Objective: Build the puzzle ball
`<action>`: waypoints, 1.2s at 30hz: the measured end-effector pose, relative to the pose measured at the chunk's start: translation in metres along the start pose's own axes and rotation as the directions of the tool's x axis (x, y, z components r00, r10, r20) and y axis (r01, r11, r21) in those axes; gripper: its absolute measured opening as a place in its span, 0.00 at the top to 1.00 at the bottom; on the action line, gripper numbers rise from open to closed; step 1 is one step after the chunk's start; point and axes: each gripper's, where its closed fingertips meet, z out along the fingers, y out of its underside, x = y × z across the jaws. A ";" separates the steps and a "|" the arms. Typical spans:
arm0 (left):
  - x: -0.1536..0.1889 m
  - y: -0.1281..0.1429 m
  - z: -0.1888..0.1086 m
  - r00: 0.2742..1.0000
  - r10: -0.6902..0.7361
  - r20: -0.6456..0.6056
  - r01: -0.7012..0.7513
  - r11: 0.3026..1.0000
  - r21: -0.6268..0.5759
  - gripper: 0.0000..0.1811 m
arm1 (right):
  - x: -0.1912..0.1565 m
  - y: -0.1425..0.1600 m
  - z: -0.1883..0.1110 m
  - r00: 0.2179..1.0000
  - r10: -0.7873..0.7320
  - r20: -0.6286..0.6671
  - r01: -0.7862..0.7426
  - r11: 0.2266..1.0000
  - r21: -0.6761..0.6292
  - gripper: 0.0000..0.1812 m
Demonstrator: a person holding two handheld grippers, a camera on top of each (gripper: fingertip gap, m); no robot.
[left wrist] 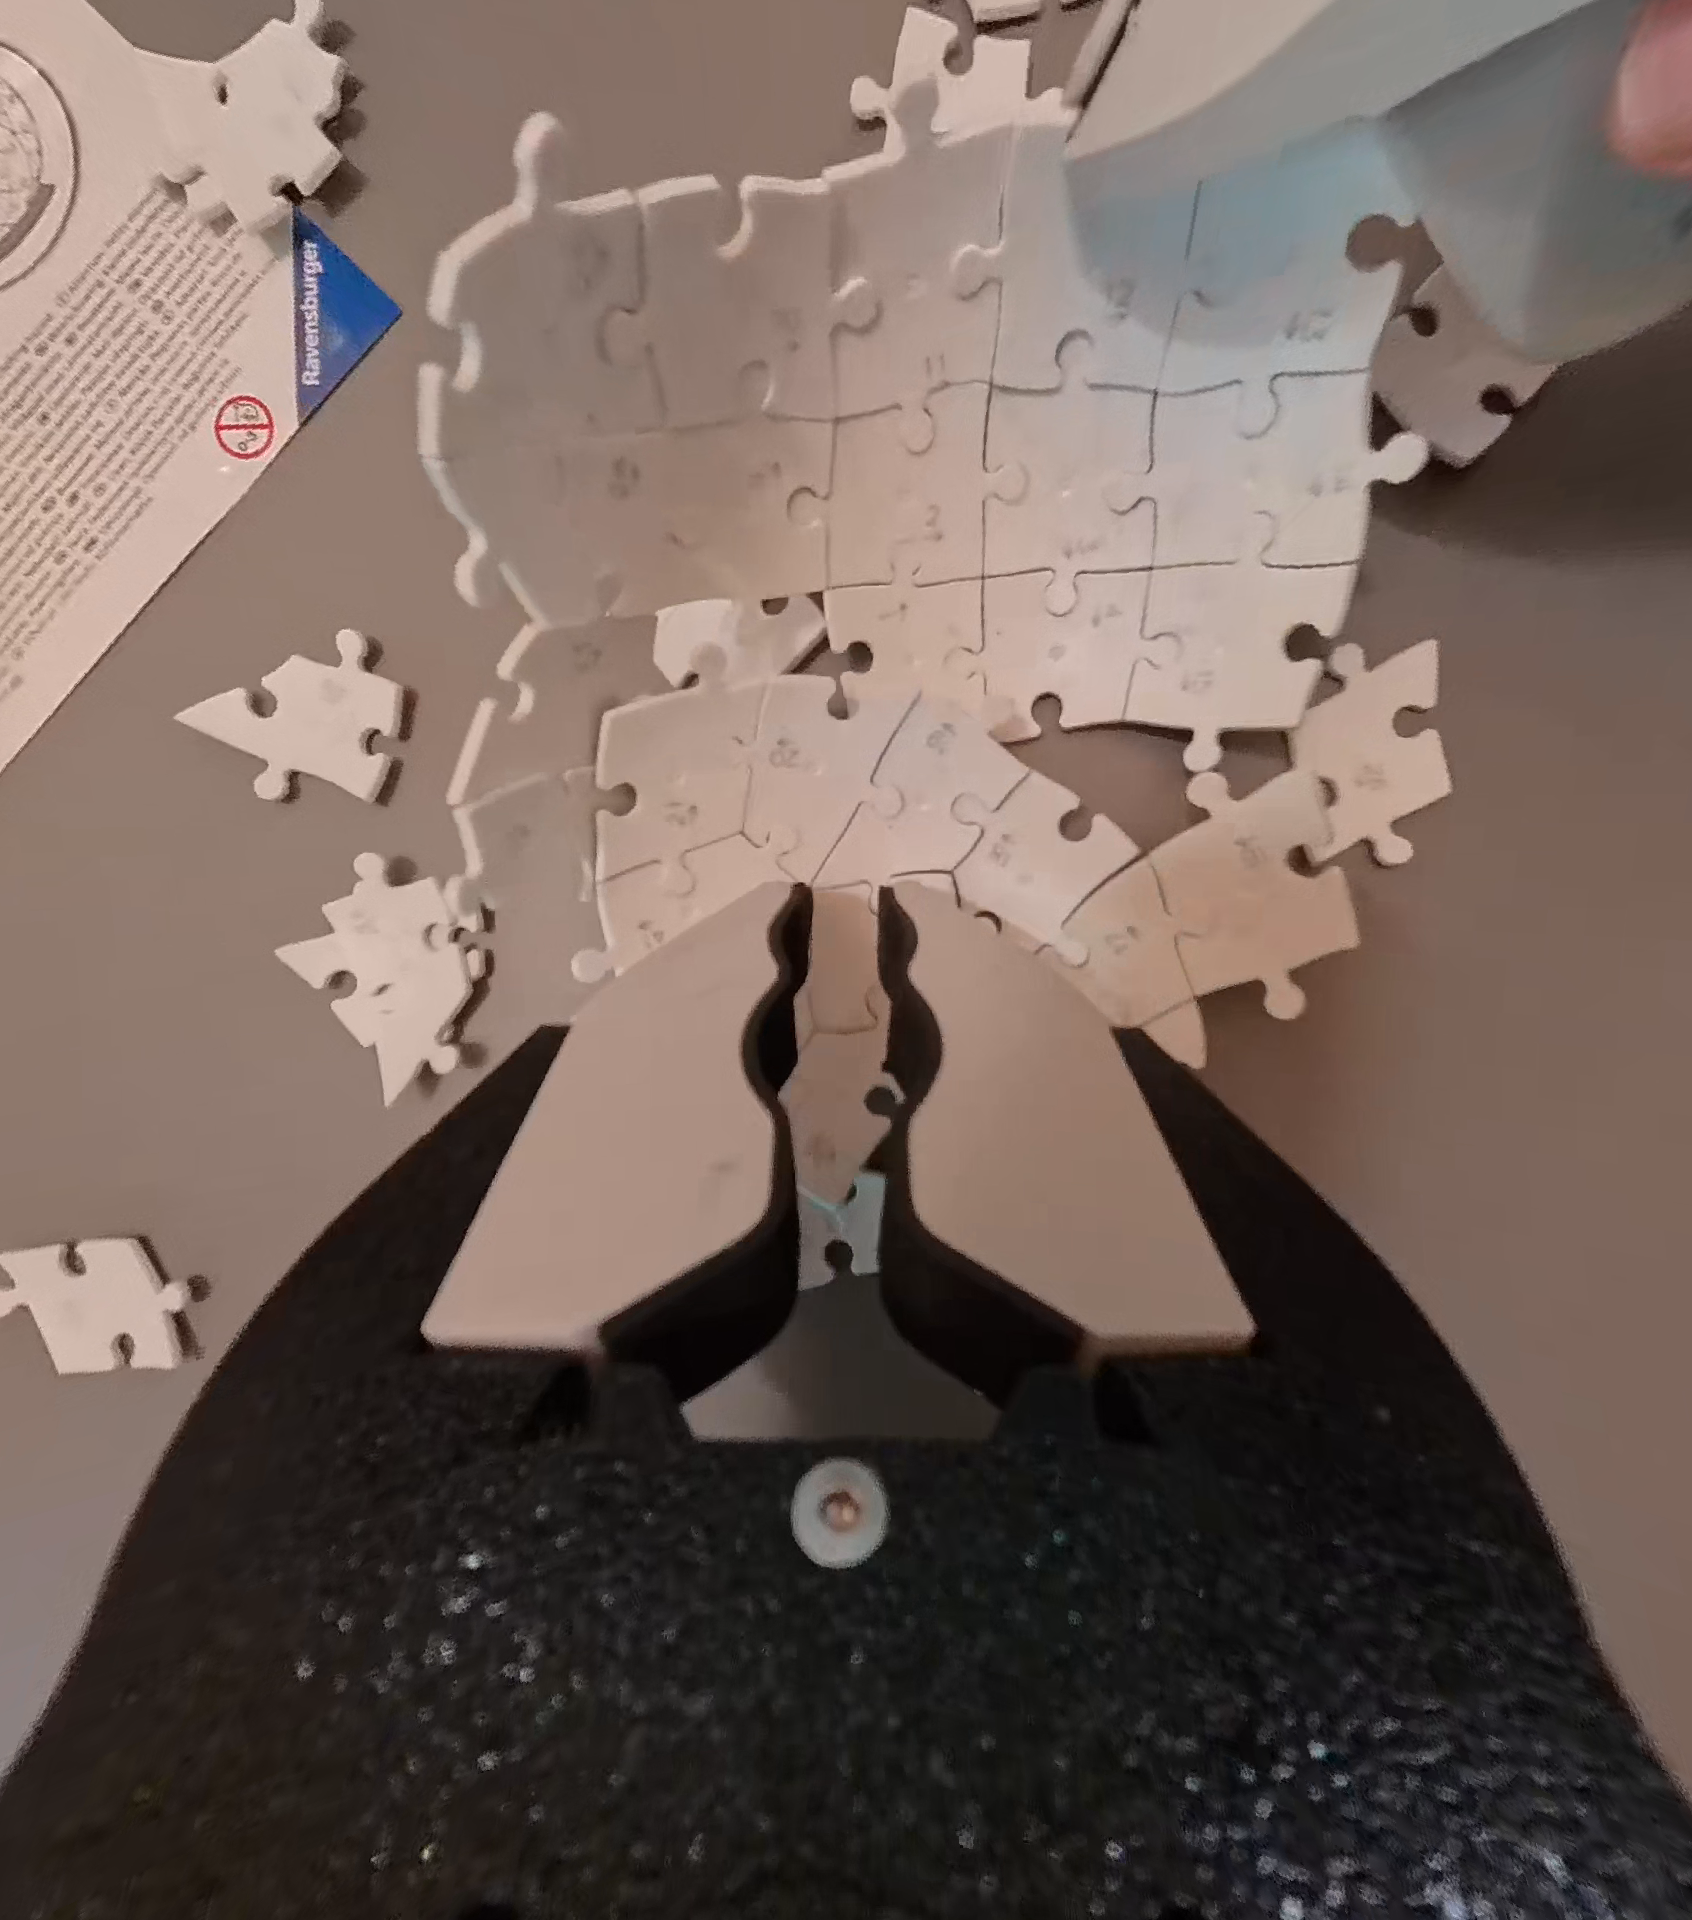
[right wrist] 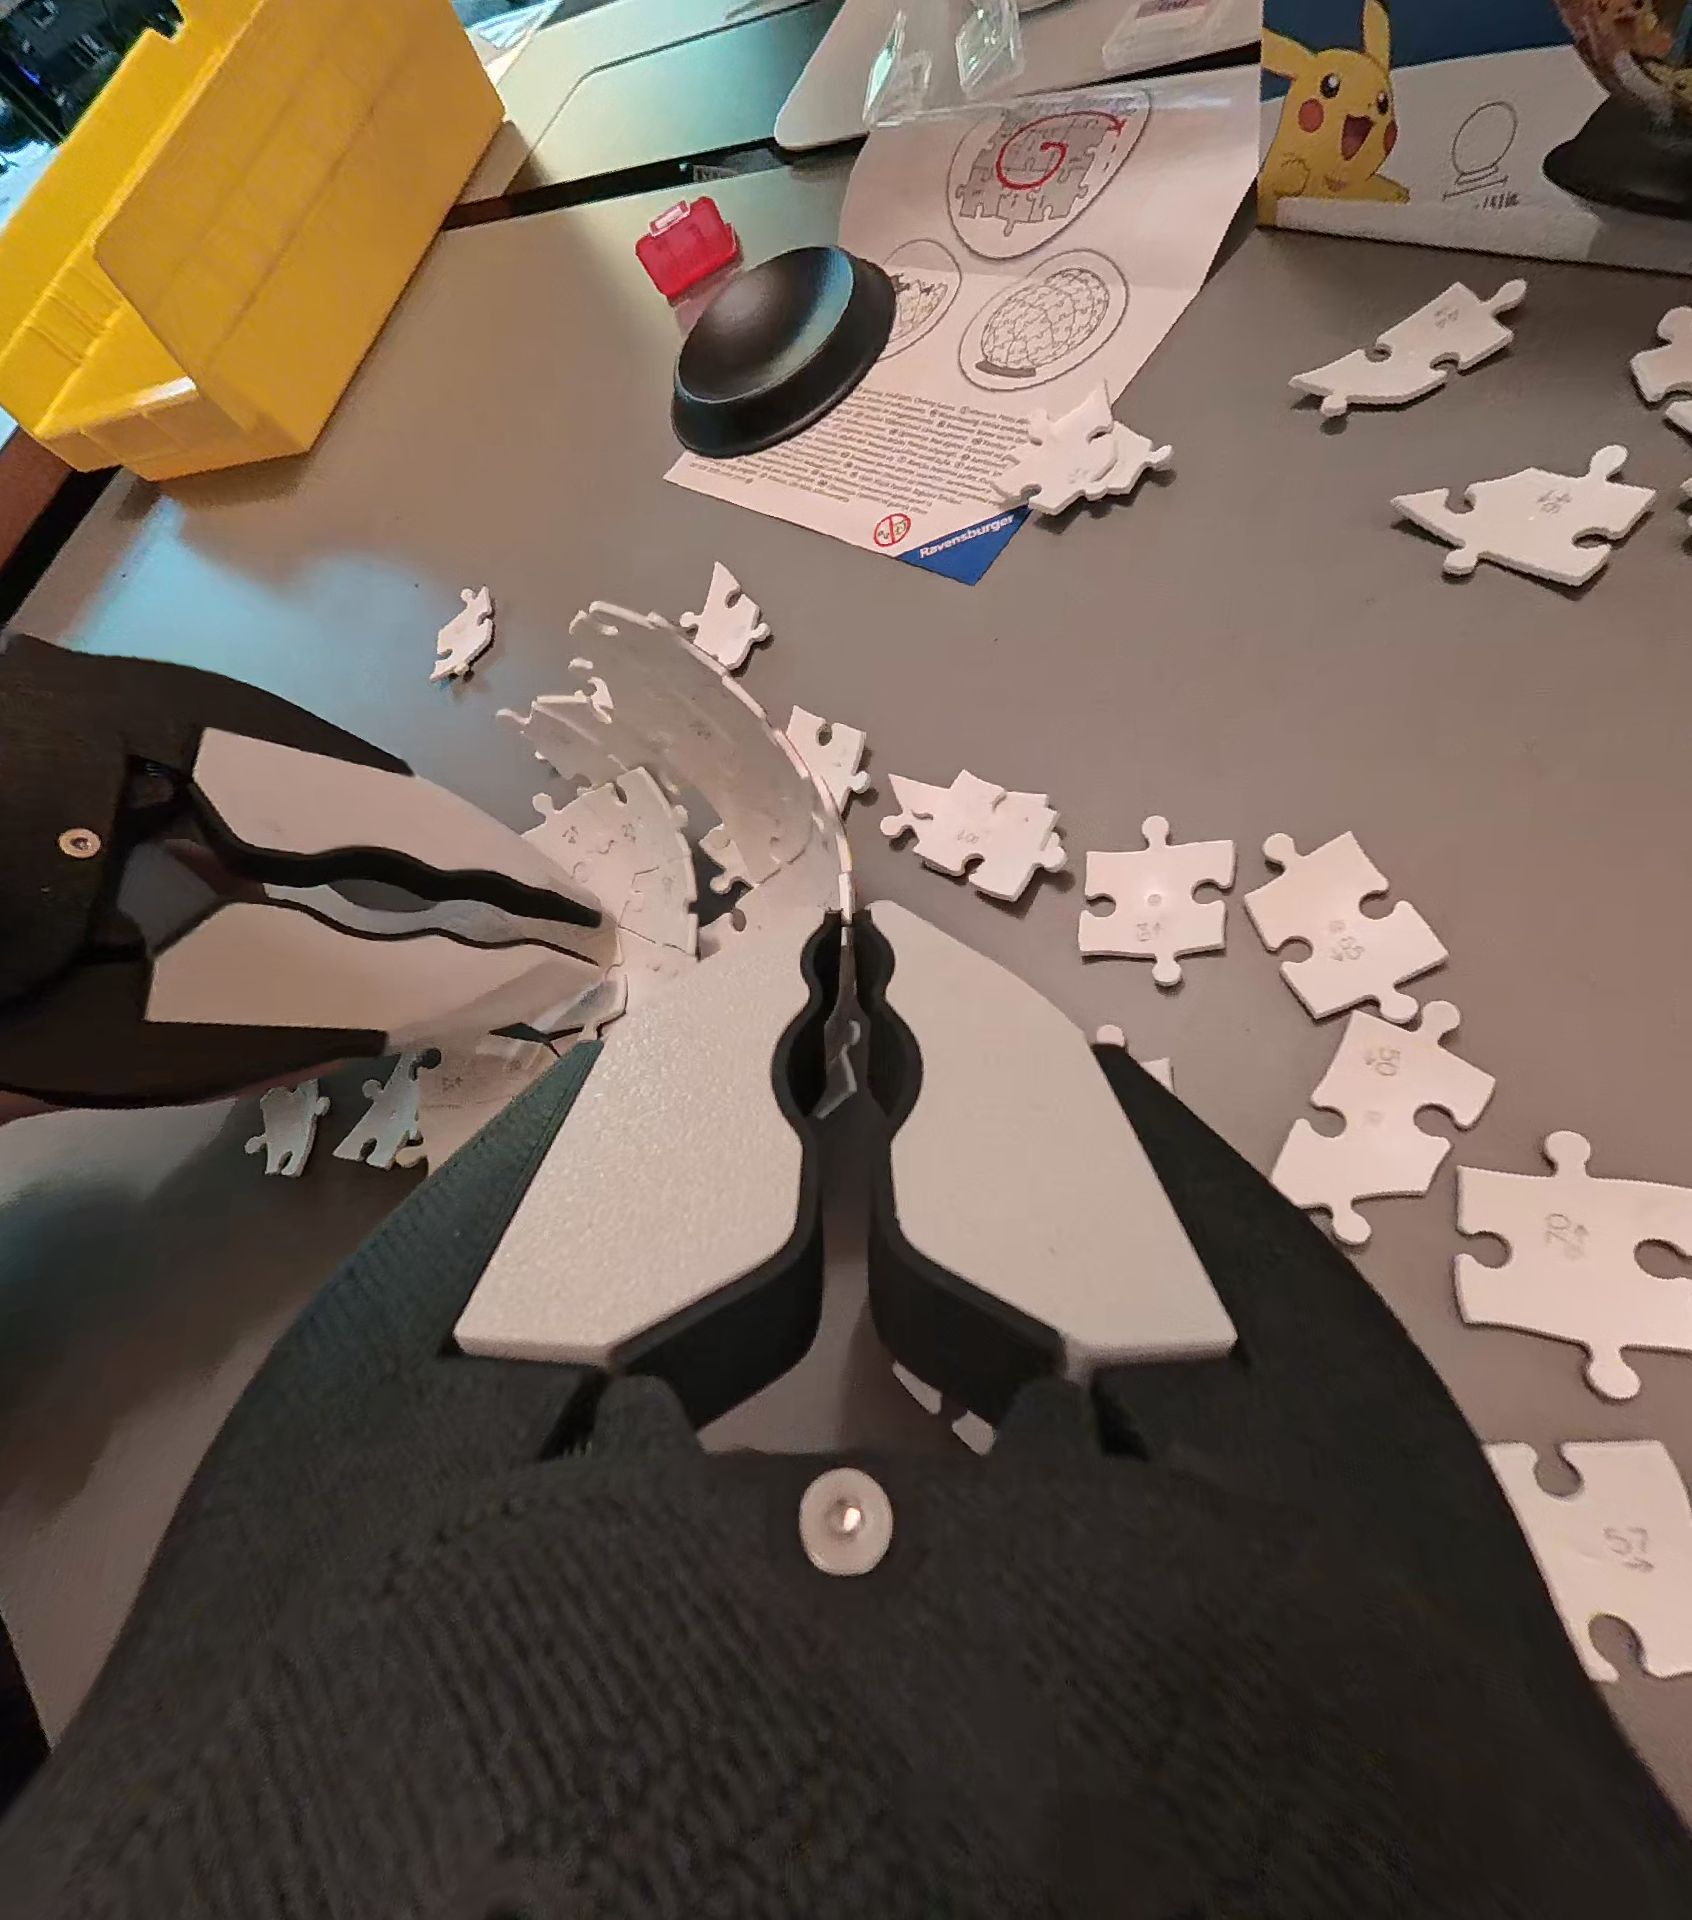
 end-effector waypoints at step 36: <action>-0.009 0.000 0.006 0.984 -0.115 0.133 0.105 0.991 0.083 0.95 | 0.025 -0.027 -0.004 0.986 -0.063 -0.155 0.078 0.992 0.094 0.99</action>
